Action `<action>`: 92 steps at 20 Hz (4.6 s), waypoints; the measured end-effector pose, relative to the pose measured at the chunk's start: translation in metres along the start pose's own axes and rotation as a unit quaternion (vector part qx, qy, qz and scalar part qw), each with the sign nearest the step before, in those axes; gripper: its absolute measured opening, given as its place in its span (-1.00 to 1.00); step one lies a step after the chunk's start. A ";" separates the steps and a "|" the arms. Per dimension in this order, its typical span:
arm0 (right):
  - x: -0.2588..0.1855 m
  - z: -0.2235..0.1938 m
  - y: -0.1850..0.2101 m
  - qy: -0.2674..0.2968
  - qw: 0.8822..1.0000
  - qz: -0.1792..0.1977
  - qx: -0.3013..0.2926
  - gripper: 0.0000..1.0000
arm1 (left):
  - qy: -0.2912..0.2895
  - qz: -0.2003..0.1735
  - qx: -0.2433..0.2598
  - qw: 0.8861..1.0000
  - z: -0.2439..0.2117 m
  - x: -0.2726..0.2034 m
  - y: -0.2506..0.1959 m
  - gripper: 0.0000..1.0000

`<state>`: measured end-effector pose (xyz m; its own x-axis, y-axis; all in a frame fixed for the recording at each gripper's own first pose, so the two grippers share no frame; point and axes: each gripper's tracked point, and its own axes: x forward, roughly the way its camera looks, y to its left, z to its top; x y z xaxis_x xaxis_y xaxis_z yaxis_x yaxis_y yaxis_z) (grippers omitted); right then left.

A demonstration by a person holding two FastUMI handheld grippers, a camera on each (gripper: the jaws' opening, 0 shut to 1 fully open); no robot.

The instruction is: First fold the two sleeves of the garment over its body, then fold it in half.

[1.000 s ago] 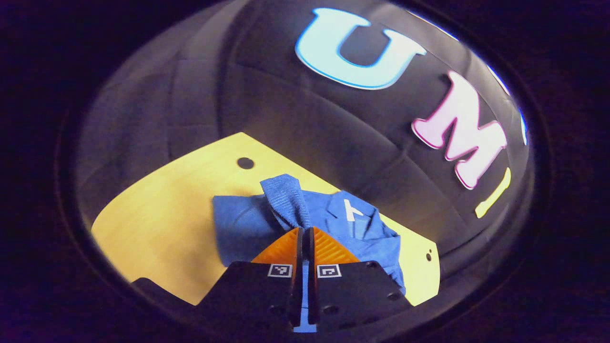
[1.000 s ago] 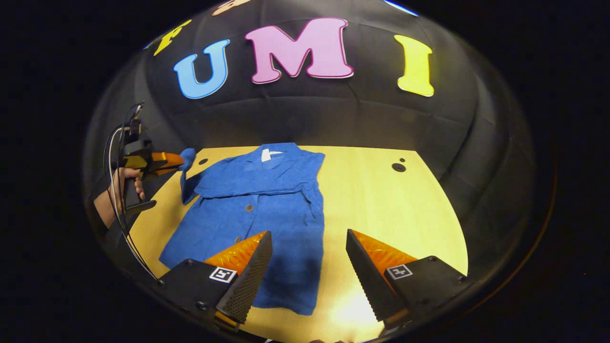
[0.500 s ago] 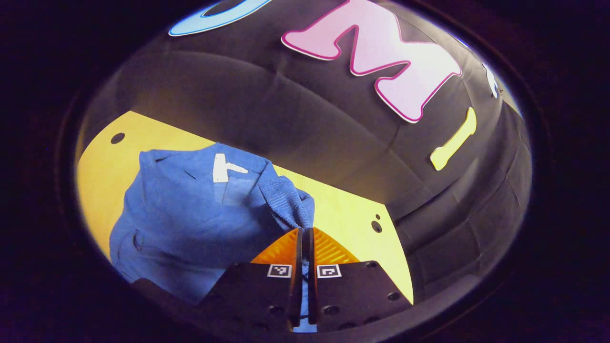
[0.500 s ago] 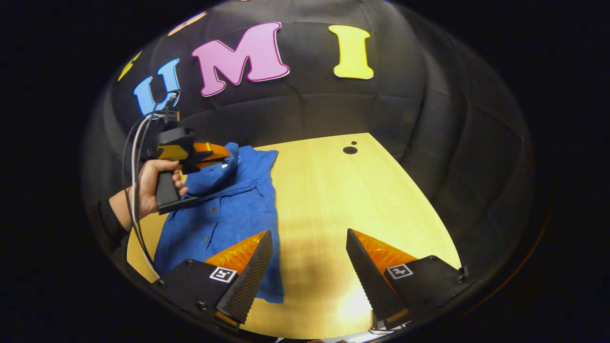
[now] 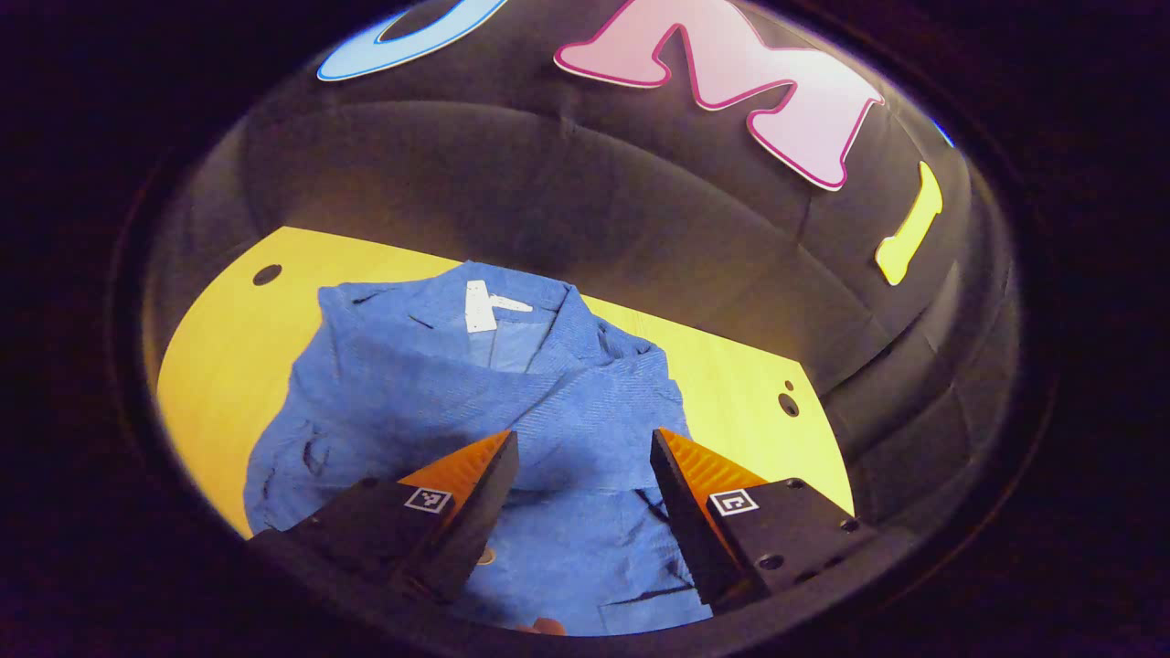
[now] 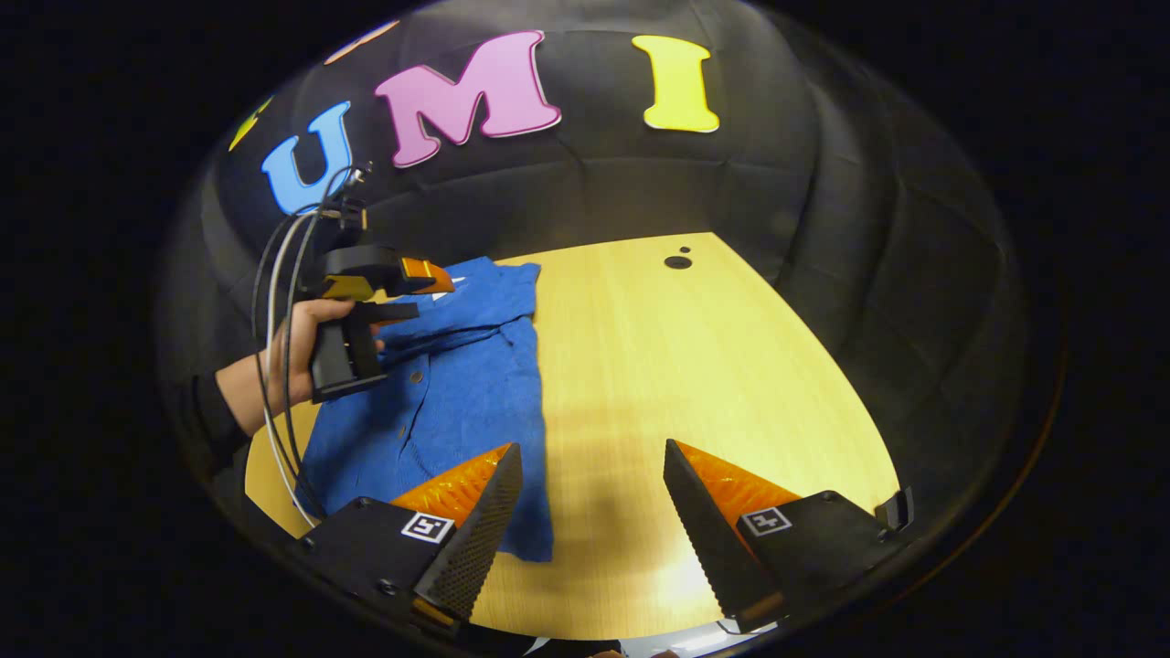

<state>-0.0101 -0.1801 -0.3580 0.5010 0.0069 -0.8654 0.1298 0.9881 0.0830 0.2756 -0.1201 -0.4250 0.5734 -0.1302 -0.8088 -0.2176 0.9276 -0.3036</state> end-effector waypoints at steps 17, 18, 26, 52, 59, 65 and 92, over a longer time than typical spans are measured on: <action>0.040 -0.090 0.025 0.133 0.991 -0.007 0.018 0.98 | 0.176 0.122 0.007 0.977 -0.242 -0.232 0.214 0.70; 0.045 -0.091 0.028 0.133 0.991 -0.011 0.015 0.99 | 0.182 0.127 0.020 0.975 -0.245 -0.230 0.215 0.70; 0.058 -0.123 0.033 0.205 0.977 -0.032 -0.051 0.72 | 0.199 0.143 0.047 0.968 -0.251 -0.216 0.199 0.17; 0.058 0.113 0.135 0.066 0.990 0.112 0.055 -0.98 | 0.030 -0.029 -0.014 0.999 -0.023 -0.206 0.112 -1.00; 0.142 0.233 0.149 -0.021 0.991 0.116 0.070 -0.99 | -0.064 -0.014 -0.003 0.998 0.095 -0.129 0.128 -1.00; 0.238 0.301 0.145 -0.071 0.989 0.099 0.089 -0.99 | -0.168 -0.021 -0.004 0.986 0.189 -0.020 0.156 -1.00; 0.110 0.284 0.092 -0.361 0.932 -0.022 0.007 0.95 | -0.364 0.051 0.055 0.928 0.155 -0.180 0.137 0.69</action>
<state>0.3000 -0.1324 -0.3053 0.9397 -0.1449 -0.3098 0.1733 0.9827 0.0661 0.2647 0.0849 -0.2432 0.9447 0.1940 -0.2644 -0.2408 0.9577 -0.1575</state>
